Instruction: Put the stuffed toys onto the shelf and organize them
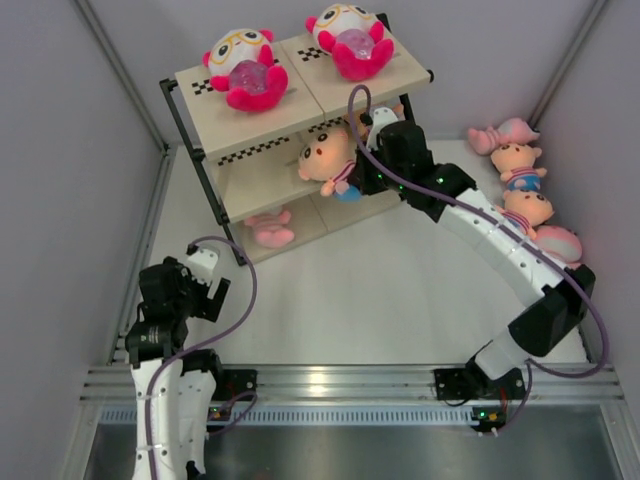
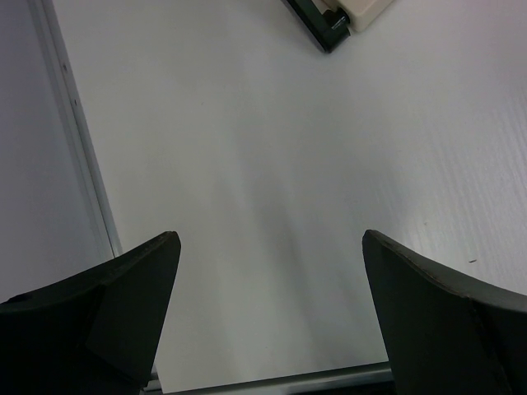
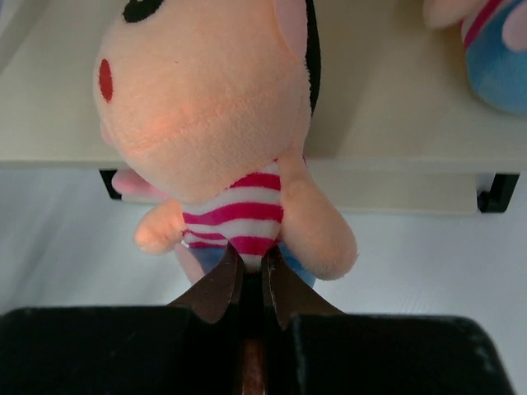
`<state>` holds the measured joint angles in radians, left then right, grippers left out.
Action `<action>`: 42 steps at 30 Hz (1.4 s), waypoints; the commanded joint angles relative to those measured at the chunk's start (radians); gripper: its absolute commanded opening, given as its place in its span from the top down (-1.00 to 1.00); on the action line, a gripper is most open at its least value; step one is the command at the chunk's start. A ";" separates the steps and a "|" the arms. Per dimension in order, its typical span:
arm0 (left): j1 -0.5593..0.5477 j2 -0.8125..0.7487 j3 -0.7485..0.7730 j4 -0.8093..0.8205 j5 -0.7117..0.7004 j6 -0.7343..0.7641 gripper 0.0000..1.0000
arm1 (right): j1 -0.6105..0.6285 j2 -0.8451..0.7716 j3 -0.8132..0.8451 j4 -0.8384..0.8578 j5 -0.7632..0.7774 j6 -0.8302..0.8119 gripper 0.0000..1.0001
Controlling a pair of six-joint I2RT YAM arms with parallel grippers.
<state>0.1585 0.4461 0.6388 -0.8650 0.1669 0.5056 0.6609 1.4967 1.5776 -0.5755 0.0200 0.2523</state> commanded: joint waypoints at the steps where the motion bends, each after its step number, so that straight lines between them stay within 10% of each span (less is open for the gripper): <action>1: 0.009 0.019 -0.005 0.057 0.000 0.002 -0.97 | 0.003 0.097 0.148 0.115 0.067 -0.022 1.00; 6: 0.010 0.025 -0.007 0.055 -0.003 -0.001 -0.97 | -0.017 0.163 0.199 0.187 0.127 -0.002 1.00; 13: 0.010 0.029 -0.005 0.057 -0.003 0.001 -0.97 | -0.020 0.220 0.211 0.276 0.152 -0.039 0.07; 22: 0.010 0.040 -0.004 0.054 0.000 0.004 -0.97 | -0.026 0.131 0.116 0.304 0.255 -0.065 -0.47; 30: 0.010 0.045 -0.004 0.054 0.000 0.002 -0.97 | -0.084 0.025 -0.099 0.485 0.057 0.061 -0.54; 36: 0.009 0.048 -0.004 0.054 0.000 0.004 -0.97 | -0.084 0.054 -0.120 0.540 0.024 0.087 -0.40; 42: 0.009 0.048 -0.004 0.054 0.000 0.001 -0.97 | -0.090 0.056 -0.155 0.634 0.047 0.177 0.65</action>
<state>0.1631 0.4892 0.6334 -0.8589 0.1665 0.5056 0.5793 1.5604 1.4330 -0.0685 0.0586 0.3691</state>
